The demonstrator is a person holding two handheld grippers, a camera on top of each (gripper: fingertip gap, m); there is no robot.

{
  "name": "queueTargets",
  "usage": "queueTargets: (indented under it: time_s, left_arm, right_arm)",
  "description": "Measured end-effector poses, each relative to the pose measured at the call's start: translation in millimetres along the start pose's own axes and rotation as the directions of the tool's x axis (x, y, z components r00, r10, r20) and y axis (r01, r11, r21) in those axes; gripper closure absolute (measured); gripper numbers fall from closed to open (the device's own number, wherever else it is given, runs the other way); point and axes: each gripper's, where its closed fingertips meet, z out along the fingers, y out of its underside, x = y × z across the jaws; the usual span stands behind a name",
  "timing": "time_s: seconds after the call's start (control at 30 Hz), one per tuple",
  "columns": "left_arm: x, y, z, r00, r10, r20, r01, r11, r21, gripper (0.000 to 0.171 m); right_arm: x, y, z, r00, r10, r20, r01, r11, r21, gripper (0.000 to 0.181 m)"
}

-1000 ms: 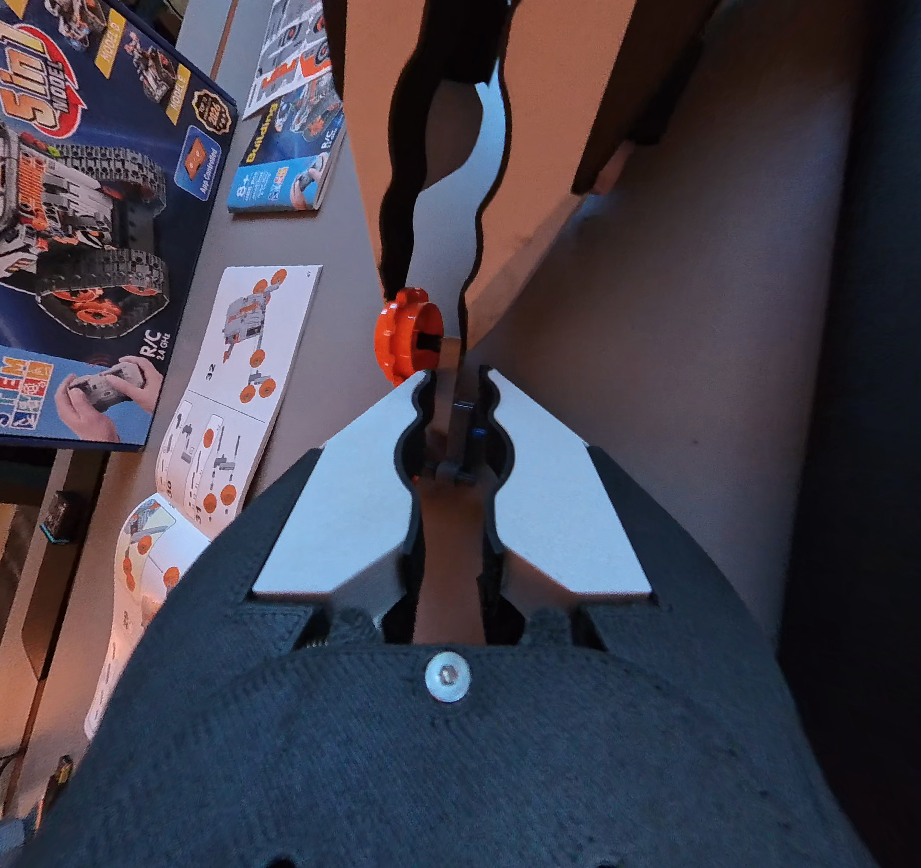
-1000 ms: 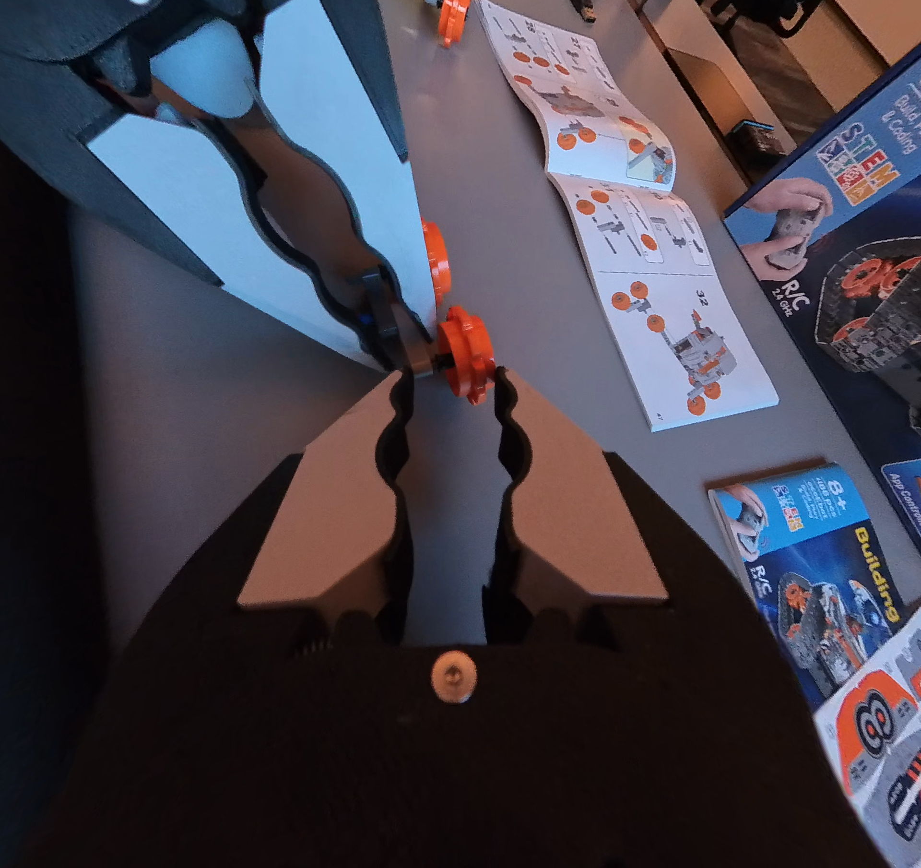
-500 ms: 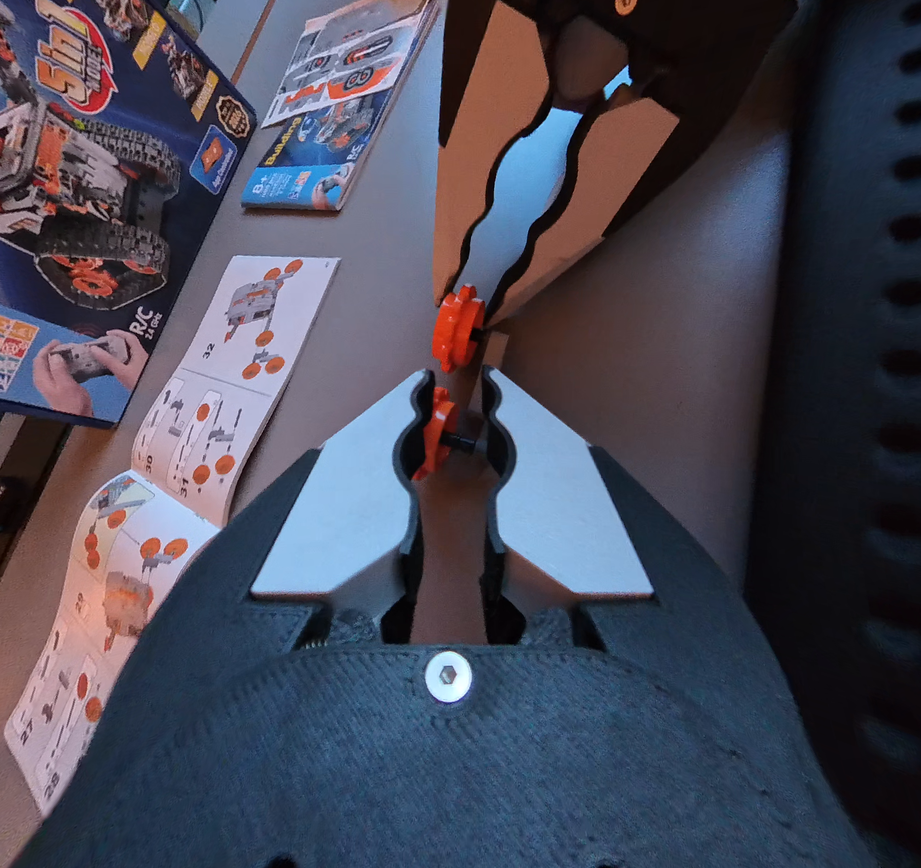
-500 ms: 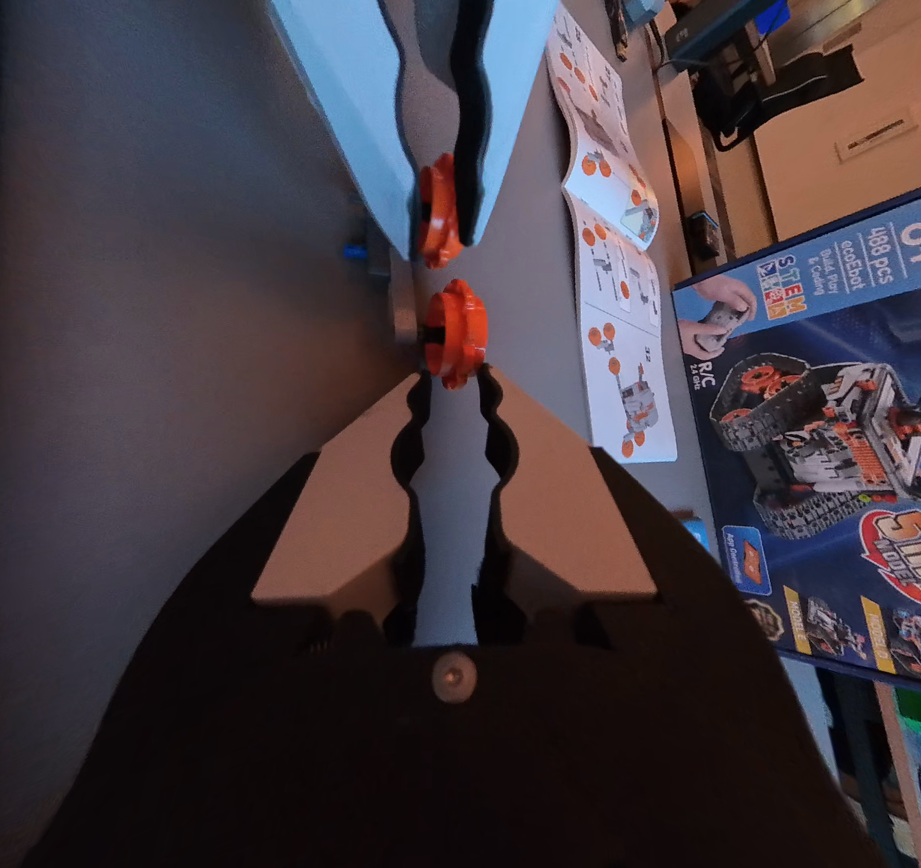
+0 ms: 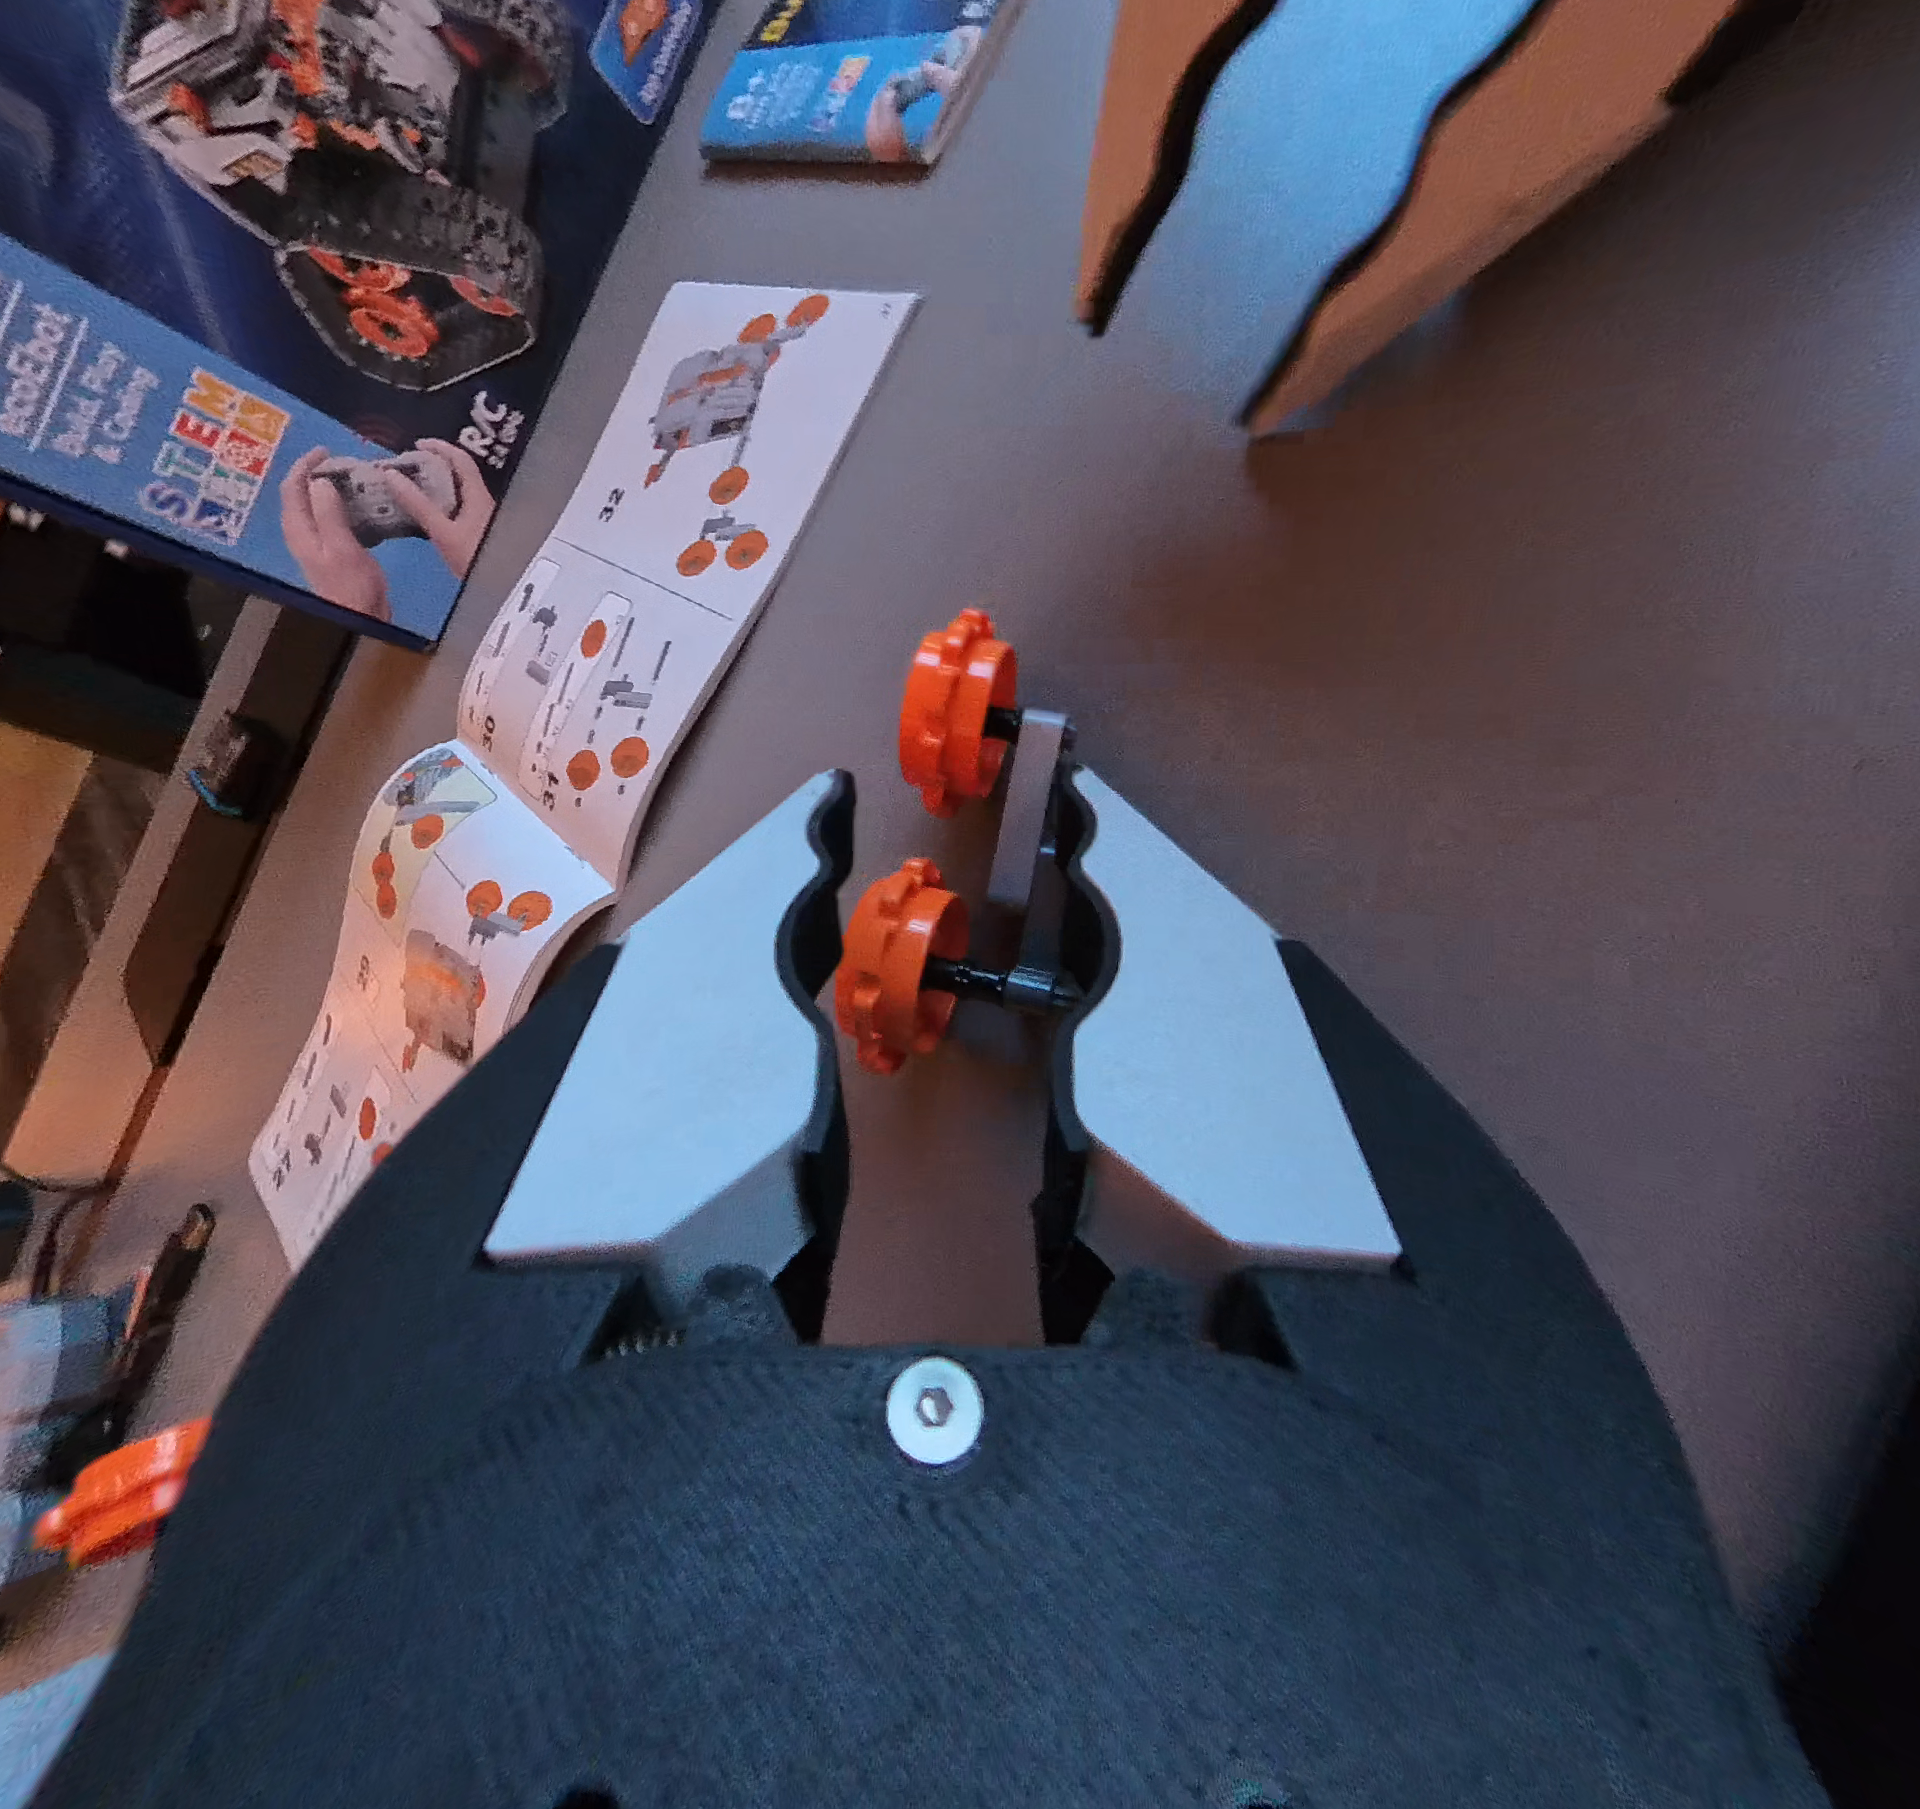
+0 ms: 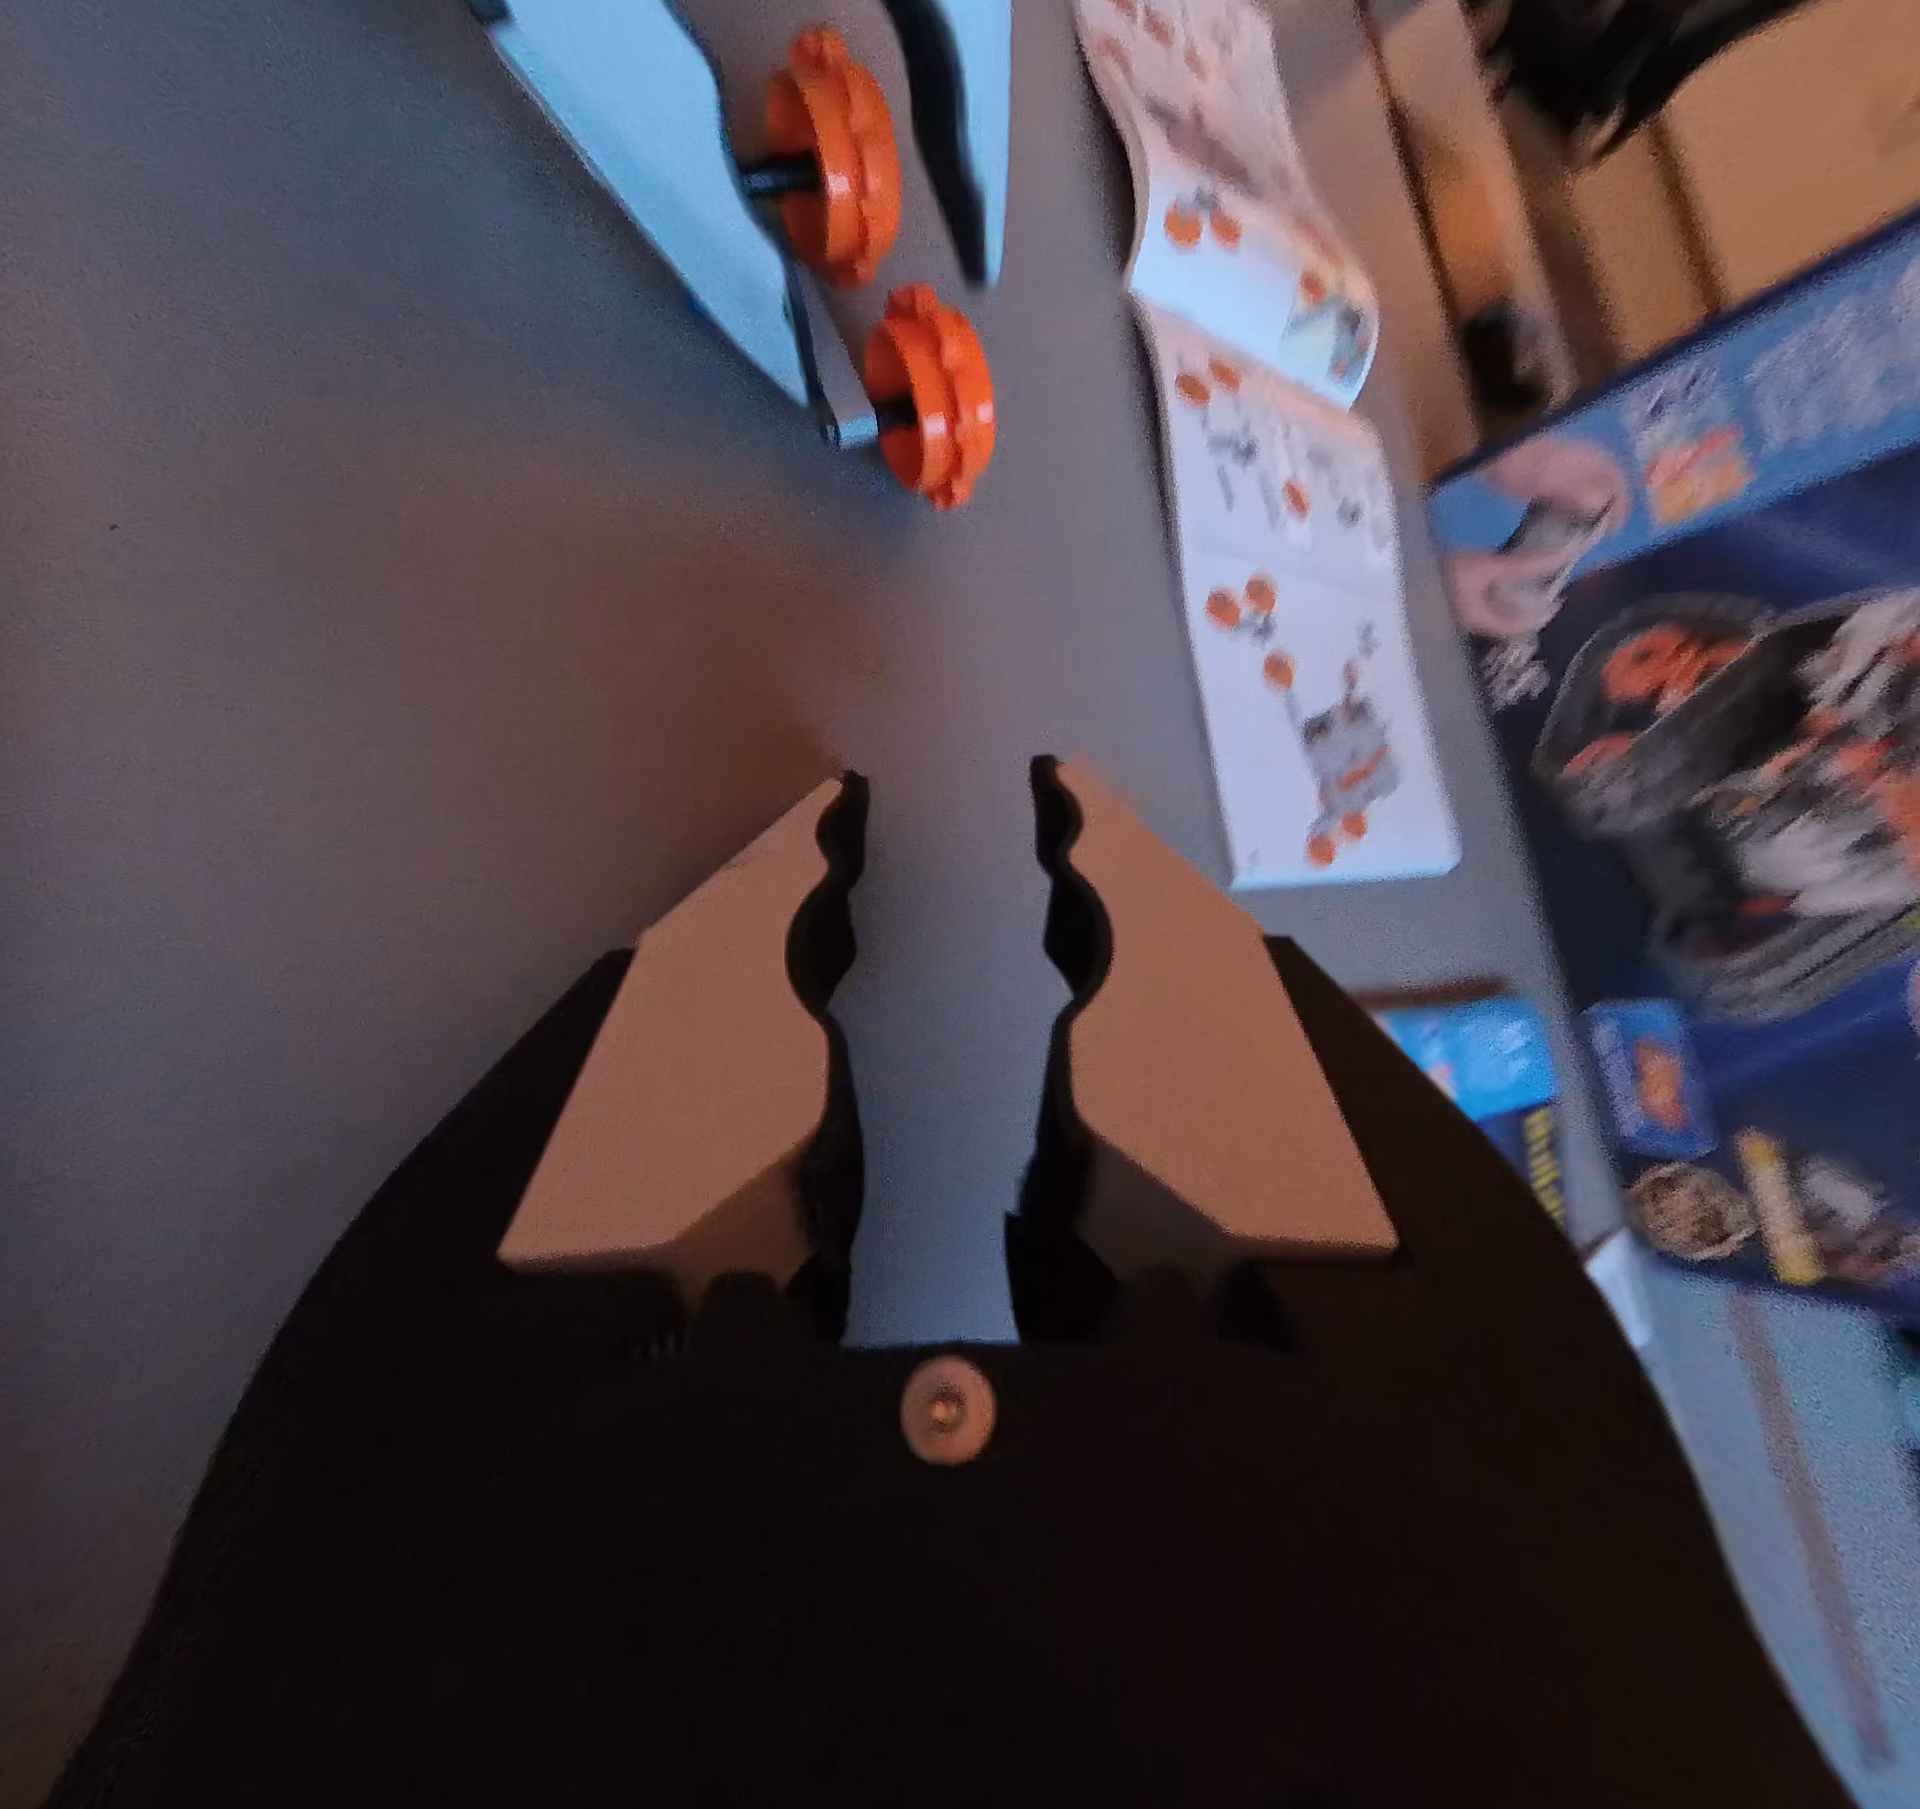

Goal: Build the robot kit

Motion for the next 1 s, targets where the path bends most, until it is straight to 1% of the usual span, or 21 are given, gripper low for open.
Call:
queueTargets:
  time_s: [0.07, 0.1, 0.17, 0.2, 0.27, 0.3, 0.37, 0.43, 0.5, 0.53, 0.6, 0.67, 0.73, 0.83, 1.0]
  left_arm:
    - [-3.6, -9.5, -7.0, 0.997, -0.069, 0.040, 0.068, 0.997, 0.019, 0.128]
    - [0.5, -18.8, -13.3, 0.993, -0.111, 0.040, 0.109, 0.993, 0.050, 0.127]
    - [16.7, -41.7, -28.5, 0.985, -0.172, 0.014, 0.167, 0.974, 0.154, 0.130]
    - [27.0, -50.4, -34.7, 0.983, -0.184, -0.003, 0.181, 0.965, 0.188, 0.132]
    - [50.0, -60.5, -39.9, 0.985, -0.165, -0.046, 0.171, 0.962, 0.213, 0.134]
    - [59.6, -60.4, -38.1, 0.990, -0.130, -0.059, 0.140, 0.970, 0.201, 0.134]
    - [65.7, -52.9, -29.7, 0.997, -0.066, -0.040, 0.071, 0.988, 0.136, 0.132]
    - [75.4, -46.6, -21.0, 0.992, -0.071, -0.109, 0.079, 0.994, 0.076, 0.131]
    - [77.3, -41.3, -14.4, 0.981, -0.119, -0.152, 0.123, 0.992, 0.022, 0.125]
    - [78.4, -41.8, -12.9, 0.972, -0.148, -0.181, 0.153, 0.988, 0.015, 0.122]
    - [78.7, -45.6, -11.6, 0.954, -0.201, -0.220, 0.211, 0.977, 0.018, 0.120]
    - [79.6, -49.7, -12.1, 0.944, -0.223, -0.244, 0.238, 0.971, 0.032, 0.118]
    - [81.4, -49.1, -11.2, 0.942, -0.221, -0.251, 0.235, 0.972, 0.027, 0.117]
    - [85.2, -45.4, -8.7, 0.945, -0.205, -0.253, 0.213, 0.977, 0.002, 0.111]
    - [84.3, -47.0, -11.1, 0.960, -0.170, -0.222, 0.181, 0.983, 0.030, 0.111]
  right_arm:
    - [0.8, 7.9, -7.6, 0.994, 0.108, 0.029, -0.107, 0.994, -0.018, 0.144]
    - [2.5, 11.7, -11.4, 0.989, 0.147, 0.030, -0.146, 0.989, -0.026, 0.143]
    - [5.2, 17.3, -17.2, 0.974, 0.223, 0.033, -0.222, 0.975, -0.025, 0.139]
    - [5.6, 19.2, -19.3, 0.962, 0.270, 0.038, -0.269, 0.963, -0.021, 0.137]
    - [4.4, 22.5, -21.0, 0.926, 0.374, 0.057, -0.374, 0.927, -0.016, 0.140]
    - [2.4, 23.3, -21.1, 0.903, 0.423, 0.071, -0.423, 0.906, -0.016, 0.141]
    - [-2.1, 24.6, -20.4, 0.863, 0.496, 0.094, -0.496, 0.868, -0.023, 0.143]
    - [-1.0, 28.1, -20.8, 0.845, 0.530, 0.067, -0.528, 0.848, -0.039, 0.146]
    - [3.2, 28.8, -22.9, 0.836, 0.548, 0.035, -0.548, 0.836, -0.024, 0.146]
    - [4.6, 29.1, -24.4, 0.828, 0.560, 0.027, -0.560, 0.829, -0.016, 0.145]
    - [6.9, 29.9, -27.5, 0.811, 0.584, 0.019, -0.584, 0.811, -0.001, 0.135]
    - [10.6, 33.0, -30.8, 0.798, 0.602, -0.002, -0.602, 0.798, 0.010, 0.131]
    - [10.9, 37.2, -32.7, 0.795, 0.607, -0.011, -0.607, 0.795, 0.000, 0.130]
    - [12.2, 38.5, -34.2, 0.794, 0.608, -0.021, -0.608, 0.794, 0.004, 0.120]
    - [14.3, 39.0, -36.5, 0.782, 0.623, -0.017, -0.622, 0.783, 0.017, 0.118]
